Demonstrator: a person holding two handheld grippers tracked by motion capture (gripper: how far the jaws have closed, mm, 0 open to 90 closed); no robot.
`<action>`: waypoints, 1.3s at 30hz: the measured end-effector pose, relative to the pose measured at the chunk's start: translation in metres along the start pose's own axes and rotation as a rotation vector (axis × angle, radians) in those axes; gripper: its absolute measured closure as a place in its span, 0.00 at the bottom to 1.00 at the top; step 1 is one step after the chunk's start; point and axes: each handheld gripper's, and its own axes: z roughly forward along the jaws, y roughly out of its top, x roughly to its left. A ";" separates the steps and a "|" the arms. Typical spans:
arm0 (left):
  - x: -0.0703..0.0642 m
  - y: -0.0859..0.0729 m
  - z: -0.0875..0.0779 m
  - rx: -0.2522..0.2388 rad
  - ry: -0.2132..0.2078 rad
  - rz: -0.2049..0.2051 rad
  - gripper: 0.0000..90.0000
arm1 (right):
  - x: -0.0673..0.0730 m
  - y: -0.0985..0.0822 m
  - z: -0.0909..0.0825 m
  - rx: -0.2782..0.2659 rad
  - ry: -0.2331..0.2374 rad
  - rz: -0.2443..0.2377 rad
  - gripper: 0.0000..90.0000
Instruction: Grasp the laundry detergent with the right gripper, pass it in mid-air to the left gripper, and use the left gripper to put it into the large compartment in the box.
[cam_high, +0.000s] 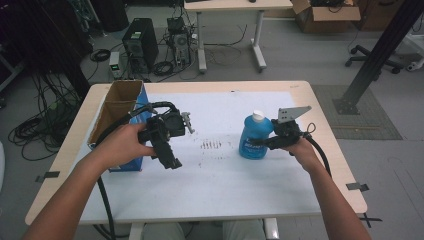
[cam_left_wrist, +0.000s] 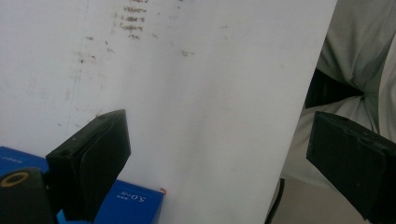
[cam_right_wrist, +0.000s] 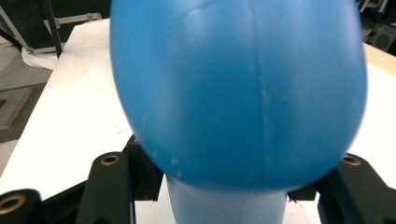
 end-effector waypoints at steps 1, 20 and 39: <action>0.000 0.000 -0.001 -0.001 0.001 0.000 0.07 | 0.001 0.001 -0.002 0.001 -0.004 -0.002 0.47; -0.006 0.023 -0.030 -0.020 0.036 0.047 0.07 | 0.037 0.045 -0.035 -0.006 0.005 -0.041 0.47; -0.012 0.054 -0.055 -0.010 0.043 0.121 0.08 | 0.083 0.079 -0.027 0.029 0.115 -0.088 0.47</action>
